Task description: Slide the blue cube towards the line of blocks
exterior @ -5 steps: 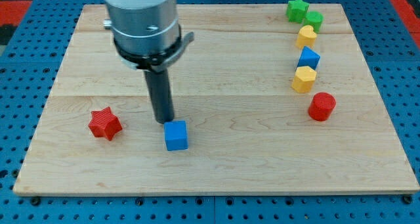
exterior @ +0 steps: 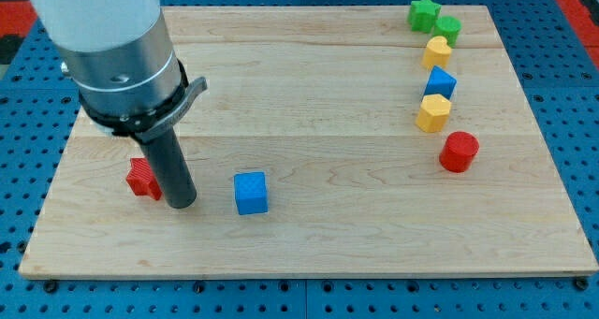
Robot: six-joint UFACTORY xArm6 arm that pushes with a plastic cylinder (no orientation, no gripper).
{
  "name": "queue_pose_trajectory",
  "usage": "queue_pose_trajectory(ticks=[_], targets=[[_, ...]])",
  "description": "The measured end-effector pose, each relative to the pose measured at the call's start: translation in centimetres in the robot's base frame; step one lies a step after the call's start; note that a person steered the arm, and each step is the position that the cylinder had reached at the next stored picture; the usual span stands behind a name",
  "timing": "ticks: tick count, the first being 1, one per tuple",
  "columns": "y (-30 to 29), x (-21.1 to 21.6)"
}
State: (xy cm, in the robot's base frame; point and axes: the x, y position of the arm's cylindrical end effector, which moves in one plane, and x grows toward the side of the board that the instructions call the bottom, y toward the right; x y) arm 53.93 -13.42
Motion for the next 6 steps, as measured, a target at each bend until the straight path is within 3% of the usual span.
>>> queue_pose_trajectory(ticks=[2,4,6], targets=[[1.4,0.0],[8.3,0.0],[11.6,-0.4]])
